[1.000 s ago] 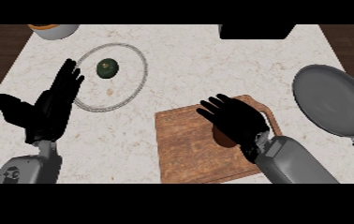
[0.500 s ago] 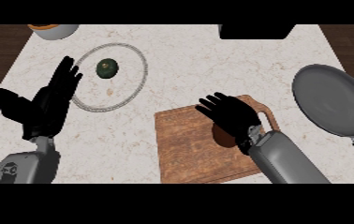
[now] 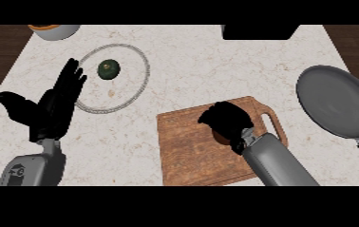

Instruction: Pick the cupcake from the cutting board and place it in the pan

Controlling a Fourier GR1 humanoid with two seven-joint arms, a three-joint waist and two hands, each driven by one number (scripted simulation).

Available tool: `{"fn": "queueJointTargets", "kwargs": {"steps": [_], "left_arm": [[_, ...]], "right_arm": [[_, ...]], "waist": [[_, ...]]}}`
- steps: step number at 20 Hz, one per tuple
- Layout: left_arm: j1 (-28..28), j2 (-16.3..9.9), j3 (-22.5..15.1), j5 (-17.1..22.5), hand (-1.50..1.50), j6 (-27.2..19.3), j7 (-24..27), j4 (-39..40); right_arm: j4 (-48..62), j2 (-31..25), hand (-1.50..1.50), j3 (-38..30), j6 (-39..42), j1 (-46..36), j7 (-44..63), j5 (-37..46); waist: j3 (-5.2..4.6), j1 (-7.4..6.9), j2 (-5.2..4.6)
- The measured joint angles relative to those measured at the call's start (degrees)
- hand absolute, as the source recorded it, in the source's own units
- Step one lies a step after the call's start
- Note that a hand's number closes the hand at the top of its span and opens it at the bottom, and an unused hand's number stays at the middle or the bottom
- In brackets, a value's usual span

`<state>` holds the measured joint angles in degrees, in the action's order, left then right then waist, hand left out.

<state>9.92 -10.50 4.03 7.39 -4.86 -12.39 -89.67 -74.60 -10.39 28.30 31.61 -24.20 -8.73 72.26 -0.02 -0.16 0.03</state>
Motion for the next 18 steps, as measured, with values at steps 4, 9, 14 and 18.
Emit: {"fn": "queueJointTargets", "kwargs": {"steps": [4,9,14,18], "left_arm": [[0.3,0.1,0.4,-0.3,0.0,0.3,-0.2,0.2],[-1.4,0.0,0.7,-0.4,0.0,0.9,-1.3,-2.7],[-0.9,0.2,1.1,-1.0,0.0,1.0,-1.4,-2.1],[-1.4,0.0,1.7,-1.1,0.0,0.7,-1.2,-2.0]], "right_arm": [[2.7,0.4,1.5,0.2,-3.4,-0.6,-4.1,1.5],[5.1,1.6,1.5,-1.3,-7.5,-0.4,-7.2,2.5],[4.3,2.9,1.5,-3.6,-8.0,1.0,-7.4,2.7],[1.9,4.6,1.5,-9.7,-8.8,5.5,0.5,0.9]], "waist": [[-0.14,0.0,0.16],[-0.17,-0.13,0.32],[-0.13,0.06,0.28],[-0.09,1.04,0.56]]}}
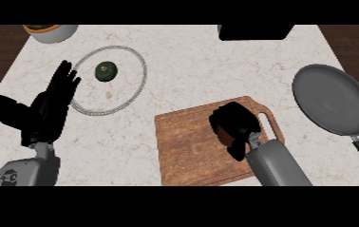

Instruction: Pick the cupcake from the cutting board and place it in the pan

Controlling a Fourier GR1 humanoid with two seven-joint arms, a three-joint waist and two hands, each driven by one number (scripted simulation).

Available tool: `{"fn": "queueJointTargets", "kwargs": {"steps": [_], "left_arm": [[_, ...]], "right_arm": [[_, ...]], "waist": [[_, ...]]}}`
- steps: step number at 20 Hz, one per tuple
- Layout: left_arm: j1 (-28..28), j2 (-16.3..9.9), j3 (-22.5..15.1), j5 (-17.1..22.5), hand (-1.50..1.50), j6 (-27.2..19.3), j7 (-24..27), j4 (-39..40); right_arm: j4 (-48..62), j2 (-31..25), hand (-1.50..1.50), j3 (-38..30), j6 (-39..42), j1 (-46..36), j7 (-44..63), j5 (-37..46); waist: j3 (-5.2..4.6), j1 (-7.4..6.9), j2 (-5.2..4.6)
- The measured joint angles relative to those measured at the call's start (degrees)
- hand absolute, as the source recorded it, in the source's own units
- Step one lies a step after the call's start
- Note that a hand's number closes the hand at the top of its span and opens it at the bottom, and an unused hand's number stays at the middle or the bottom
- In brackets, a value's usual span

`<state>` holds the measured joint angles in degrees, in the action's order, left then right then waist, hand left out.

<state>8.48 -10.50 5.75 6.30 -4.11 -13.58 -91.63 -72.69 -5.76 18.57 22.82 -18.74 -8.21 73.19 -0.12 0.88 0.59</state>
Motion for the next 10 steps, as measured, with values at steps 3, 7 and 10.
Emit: {"fn": "queueJointTargets", "kwargs": {"steps": [3,7,10], "left_arm": [[-1.2,0.0,0.4,0.1,0.0,-0.2,0.1,-0.6],[-1.1,-0.1,0.5,0.2,0.0,-0.2,-0.6,-1.2],[-1.2,0.2,0.2,-0.1,0.0,-0.4,-0.6,-1.3]], "right_arm": [[-4.0,0.4,1.5,-5.0,-1.5,5.1,6.6,-1.1],[-14.5,0.1,1.5,-6.9,-5.3,10.6,12.4,0.5],[-24.2,-0.7,1.5,-6.5,-6.8,12.3,15.7,3.0]], "waist": [[0.02,0.97,0.17],[0.06,1.1,0.07],[0.05,1.17,0.12]]}}
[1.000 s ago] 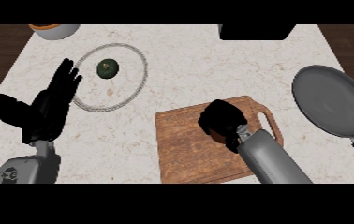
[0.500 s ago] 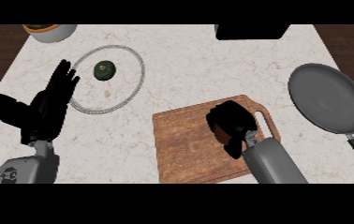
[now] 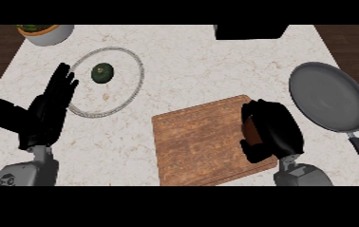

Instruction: Pick the cupcake from the cutting board and place it in the pan

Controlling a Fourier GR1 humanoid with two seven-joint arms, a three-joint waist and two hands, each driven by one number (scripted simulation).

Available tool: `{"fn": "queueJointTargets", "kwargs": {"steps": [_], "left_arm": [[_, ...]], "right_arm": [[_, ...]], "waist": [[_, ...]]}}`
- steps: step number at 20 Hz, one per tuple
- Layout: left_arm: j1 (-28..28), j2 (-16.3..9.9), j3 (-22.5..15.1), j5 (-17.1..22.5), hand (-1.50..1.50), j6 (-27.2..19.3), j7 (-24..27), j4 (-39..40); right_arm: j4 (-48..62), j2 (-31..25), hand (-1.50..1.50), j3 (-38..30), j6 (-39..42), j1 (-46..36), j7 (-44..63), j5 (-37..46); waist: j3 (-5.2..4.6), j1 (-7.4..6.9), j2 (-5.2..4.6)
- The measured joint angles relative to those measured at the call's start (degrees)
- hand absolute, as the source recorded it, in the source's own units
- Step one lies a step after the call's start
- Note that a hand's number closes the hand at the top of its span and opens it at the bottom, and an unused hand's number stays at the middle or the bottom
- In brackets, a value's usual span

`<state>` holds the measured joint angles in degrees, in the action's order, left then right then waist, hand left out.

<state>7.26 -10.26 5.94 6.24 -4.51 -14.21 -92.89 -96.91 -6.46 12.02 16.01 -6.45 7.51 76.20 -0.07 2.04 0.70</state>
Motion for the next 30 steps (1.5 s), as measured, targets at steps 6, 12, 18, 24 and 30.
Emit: {"fn": "queueJointTargets", "kwargs": {"steps": [6,12,18,24,30], "left_arm": [[0.4,0.0,0.0,0.1,0.0,0.4,0.2,0.1],[0.9,0.3,0.0,0.3,0.0,1.4,0.8,0.8],[1.5,0.3,0.0,0.1,0.0,1.9,0.7,1.3],[2.7,0.2,0.6,0.3,0.0,1.9,0.1,2.0],[2.0,0.3,0.6,0.3,0.0,2.6,0.9,2.0]], "right_arm": [[-19.5,-2.0,1.5,-0.9,3.0,1.9,4.4,2.1],[-28.9,-2.1,1.5,-6.2,9.7,0.6,7.6,-0.9],[-22.7,-4.2,1.5,-19.0,7.9,-6.3,6.4,-7.1],[-10.7,-9.6,1.5,-31.4,0.9,-8.4,-1.5,-14.4],[6.6,-16.2,1.5,-40.1,-6.7,-12.1,-11.0,-19.8]], "waist": [[0.01,-0.67,-0.22],[0.04,-1.58,-0.53],[0.07,-2.05,-0.71],[0.1,-2.07,-0.78],[0.11,-2.34,-0.84]]}}
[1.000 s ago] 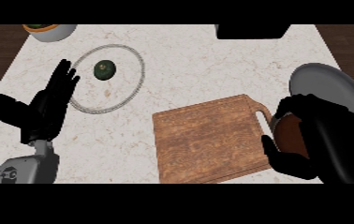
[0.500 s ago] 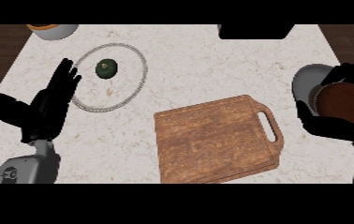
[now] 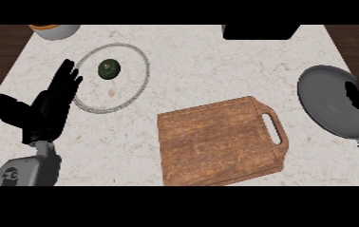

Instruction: Pick the cupcake from the cutting board and place it in the pan

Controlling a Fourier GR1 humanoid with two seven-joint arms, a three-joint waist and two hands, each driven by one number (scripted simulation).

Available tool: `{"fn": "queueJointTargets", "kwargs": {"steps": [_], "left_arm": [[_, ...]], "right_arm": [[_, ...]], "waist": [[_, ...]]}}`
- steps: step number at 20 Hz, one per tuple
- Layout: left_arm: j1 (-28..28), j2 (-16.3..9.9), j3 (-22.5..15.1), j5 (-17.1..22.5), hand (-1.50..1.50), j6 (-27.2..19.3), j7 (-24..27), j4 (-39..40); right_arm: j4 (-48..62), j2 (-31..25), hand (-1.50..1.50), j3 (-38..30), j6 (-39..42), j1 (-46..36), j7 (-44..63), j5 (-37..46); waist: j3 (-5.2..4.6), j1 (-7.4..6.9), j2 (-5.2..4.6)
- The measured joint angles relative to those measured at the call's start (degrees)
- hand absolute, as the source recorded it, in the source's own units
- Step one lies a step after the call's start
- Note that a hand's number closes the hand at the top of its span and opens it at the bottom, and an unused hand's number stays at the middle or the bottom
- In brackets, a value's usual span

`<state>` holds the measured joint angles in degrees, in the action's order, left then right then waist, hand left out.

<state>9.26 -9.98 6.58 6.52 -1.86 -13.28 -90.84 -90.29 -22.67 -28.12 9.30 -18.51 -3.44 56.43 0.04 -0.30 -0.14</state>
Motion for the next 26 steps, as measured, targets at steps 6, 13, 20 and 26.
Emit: {"fn": "queueJointTargets", "kwargs": {"steps": [6,13,20,26], "left_arm": [[-0.8,1.2,-1.1,-1.0,0.0,-0.4,0.9,-0.5],[0.6,1.5,-1.6,-1.1,0.0,-0.6,-1.1,-1.3],[2.7,1.7,-1.5,-1.3,0.0,-1.2,-1.9,-0.5],[2.4,1.7,-1.1,-1.0,0.0,-0.6,-0.8,0.2]], "right_arm": [[21.7,-5.9,1.5,-3.2,-7.9,-5.0,-11.7,-2.6],[44.4,-7.5,1.5,-2.5,-18.1,-11.0,-22.5,-2.0],[62.0,-10.1,-1.5,-4.4,-21.7,-15.5,-20.4,-0.8],[72.1,-13.2,-1.5,-6.3,-19.6,-18.0,-24.9,-2.7]], "waist": [[0.03,-0.53,-0.15],[0.08,-1.05,-0.35],[0.16,-1.69,-0.66],[0.2,-1.83,-0.75]]}}
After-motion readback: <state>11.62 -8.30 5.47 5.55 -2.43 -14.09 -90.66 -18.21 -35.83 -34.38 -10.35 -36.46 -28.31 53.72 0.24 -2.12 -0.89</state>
